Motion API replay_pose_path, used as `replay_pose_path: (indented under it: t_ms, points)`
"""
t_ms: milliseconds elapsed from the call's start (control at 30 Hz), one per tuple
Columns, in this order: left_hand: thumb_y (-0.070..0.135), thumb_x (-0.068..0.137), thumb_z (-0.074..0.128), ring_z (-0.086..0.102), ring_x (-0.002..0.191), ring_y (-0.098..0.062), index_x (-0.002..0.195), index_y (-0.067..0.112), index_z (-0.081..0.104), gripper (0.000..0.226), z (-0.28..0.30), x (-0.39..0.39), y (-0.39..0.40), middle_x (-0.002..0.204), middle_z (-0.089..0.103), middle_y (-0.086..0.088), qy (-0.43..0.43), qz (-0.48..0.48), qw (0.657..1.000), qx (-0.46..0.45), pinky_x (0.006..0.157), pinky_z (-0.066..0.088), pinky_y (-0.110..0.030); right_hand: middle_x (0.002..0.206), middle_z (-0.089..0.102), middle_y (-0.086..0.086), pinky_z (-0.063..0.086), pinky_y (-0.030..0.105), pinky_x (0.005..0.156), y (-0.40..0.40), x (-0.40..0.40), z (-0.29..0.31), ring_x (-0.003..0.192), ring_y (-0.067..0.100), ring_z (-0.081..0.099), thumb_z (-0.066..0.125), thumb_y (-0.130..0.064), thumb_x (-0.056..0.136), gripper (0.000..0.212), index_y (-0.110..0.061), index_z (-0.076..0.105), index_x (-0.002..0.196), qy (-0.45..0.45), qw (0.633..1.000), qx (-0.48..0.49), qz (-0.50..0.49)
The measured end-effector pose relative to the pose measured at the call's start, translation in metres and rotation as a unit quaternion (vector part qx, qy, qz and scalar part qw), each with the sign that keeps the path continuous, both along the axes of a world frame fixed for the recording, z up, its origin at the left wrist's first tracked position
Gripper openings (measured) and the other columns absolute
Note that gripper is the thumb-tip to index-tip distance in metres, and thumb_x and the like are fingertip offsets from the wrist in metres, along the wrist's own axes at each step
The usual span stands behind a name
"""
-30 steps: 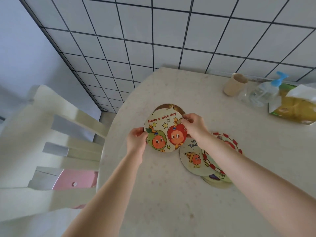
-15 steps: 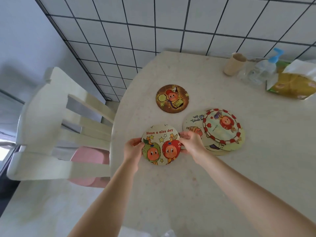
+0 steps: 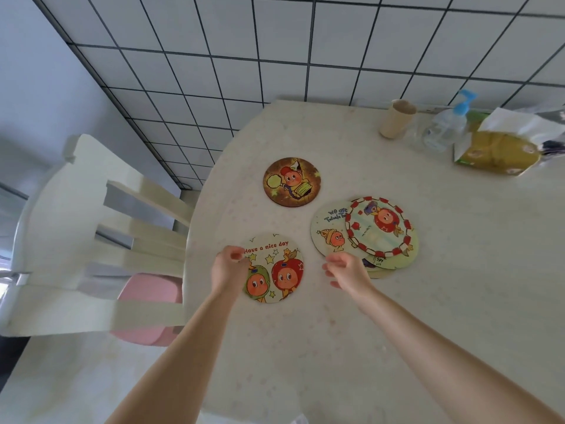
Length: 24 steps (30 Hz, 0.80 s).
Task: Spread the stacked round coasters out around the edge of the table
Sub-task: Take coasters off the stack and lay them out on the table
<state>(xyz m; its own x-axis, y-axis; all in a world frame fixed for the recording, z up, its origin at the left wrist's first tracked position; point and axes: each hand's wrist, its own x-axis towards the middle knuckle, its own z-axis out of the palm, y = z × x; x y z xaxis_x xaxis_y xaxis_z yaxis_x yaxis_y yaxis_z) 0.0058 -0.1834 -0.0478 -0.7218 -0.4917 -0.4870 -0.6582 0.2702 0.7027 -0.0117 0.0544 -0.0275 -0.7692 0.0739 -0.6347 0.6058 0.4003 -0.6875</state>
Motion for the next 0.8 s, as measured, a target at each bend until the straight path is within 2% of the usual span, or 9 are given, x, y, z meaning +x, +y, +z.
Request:
replay_pose_path:
  t_ms: [100, 167, 267, 333, 467, 533, 600, 700, 800]
  points:
    - [0.009, 0.087, 0.050, 0.060, 0.077, -0.013, 0.112, 0.021, 0.062, 0.030, 0.004, -0.017, 0.027, 0.109, 0.060, 0.004, -0.005, -0.054, 0.999, -0.001, 0.054, 0.046, -0.024, 0.105, 0.068, 0.008, 0.058, 0.042, 0.088, 0.023, -0.006, 0.001, 0.100, 0.025, 0.066, 0.053, -0.010, 0.093, 0.025, -0.010, 0.061, 0.117, 0.000, 1.000, 0.011, -0.014]
    - [0.011, 0.087, 0.050, 0.058, 0.077, -0.008, 0.110, 0.022, 0.064, 0.029, 0.005, -0.028, 0.052, 0.106, 0.060, 0.006, -0.001, -0.080, 0.997, 0.003, 0.057, 0.045, -0.024, 0.104, 0.067, 0.006, 0.057, 0.044, 0.089, 0.042, -0.014, 0.000, 0.097, 0.025, 0.067, 0.055, -0.013, 0.092, 0.026, -0.012, 0.062, 0.118, 0.001, 0.999, 0.027, -0.028]
    - [0.013, 0.087, 0.051, 0.057, 0.078, -0.009, 0.109, 0.023, 0.063, 0.027, 0.004, -0.045, 0.092, 0.103, 0.059, 0.007, -0.001, -0.109, 0.994, 0.024, 0.060, 0.045, -0.025, 0.112, 0.066, 0.004, 0.055, 0.045, 0.092, 0.076, -0.026, -0.003, 0.100, 0.023, 0.066, 0.054, -0.015, 0.091, 0.031, -0.013, 0.061, 0.122, -0.004, 0.997, 0.055, -0.062]
    - [0.013, 0.088, 0.050, 0.056, 0.080, -0.007, 0.110, 0.022, 0.062, 0.026, 0.004, -0.058, 0.118, 0.107, 0.060, 0.006, -0.004, -0.124, 0.991, 0.042, 0.056, 0.042, -0.022, 0.115, 0.065, 0.006, 0.054, 0.046, 0.094, 0.099, -0.035, -0.006, 0.105, 0.025, 0.064, 0.053, -0.012, 0.089, 0.034, -0.012, 0.059, 0.123, -0.015, 0.992, 0.069, -0.108]
    - [0.012, 0.089, 0.051, 0.054, 0.087, -0.007, 0.118, 0.019, 0.058, 0.032, 0.002, -0.083, 0.160, 0.117, 0.059, 0.004, 0.001, -0.148, 0.987, 0.061, 0.055, 0.037, -0.017, 0.099, 0.071, 0.019, 0.056, 0.054, 0.089, 0.130, -0.052, -0.008, 0.094, 0.034, 0.068, 0.049, -0.006, 0.086, 0.023, -0.001, 0.063, 0.103, -0.042, 0.978, 0.065, -0.193]
    - [0.015, 0.090, 0.052, 0.054, 0.090, -0.007, 0.125, 0.019, 0.055, 0.035, 0.001, -0.095, 0.179, 0.123, 0.060, 0.003, 0.007, -0.142, 0.988, 0.067, 0.059, 0.038, -0.017, 0.085, 0.067, 0.017, 0.055, 0.057, 0.088, 0.140, -0.062, -0.009, 0.081, 0.031, 0.066, 0.051, -0.004, 0.083, 0.020, 0.005, 0.062, 0.096, -0.045, 0.976, 0.061, -0.206]
    - [0.016, 0.090, 0.053, 0.053, 0.094, -0.009, 0.128, 0.018, 0.053, 0.038, -0.001, -0.106, 0.193, 0.126, 0.060, 0.001, 0.010, -0.135, 0.989, 0.062, 0.061, 0.040, -0.017, 0.079, 0.057, 0.013, 0.052, 0.059, 0.090, 0.146, -0.073, -0.011, 0.074, 0.027, 0.056, 0.051, -0.002, 0.081, 0.012, -0.005, 0.063, 0.084, -0.050, 0.976, 0.058, -0.206]
    - [0.016, 0.088, 0.056, 0.058, 0.098, -0.014, 0.127, 0.017, 0.052, 0.039, 0.000, -0.116, 0.206, 0.124, 0.061, 0.000, 0.006, -0.117, 0.991, 0.059, 0.072, 0.050, -0.027, 0.072, 0.052, 0.010, 0.053, 0.052, 0.093, 0.150, -0.083, -0.013, 0.067, 0.024, 0.054, 0.049, -0.004, 0.084, 0.009, -0.012, 0.052, 0.081, -0.059, 0.976, 0.046, -0.205]
    - [0.018, 0.083, 0.061, 0.062, 0.087, -0.019, 0.123, 0.018, 0.054, 0.040, 0.003, -0.122, 0.210, 0.109, 0.064, 0.000, -0.005, -0.077, 0.995, 0.070, 0.058, 0.048, -0.028, 0.069, 0.055, 0.005, 0.058, 0.044, 0.083, 0.153, -0.090, -0.013, 0.060, 0.020, 0.056, 0.053, -0.009, 0.088, 0.013, -0.011, 0.059, 0.077, -0.068, 0.977, 0.016, -0.203]
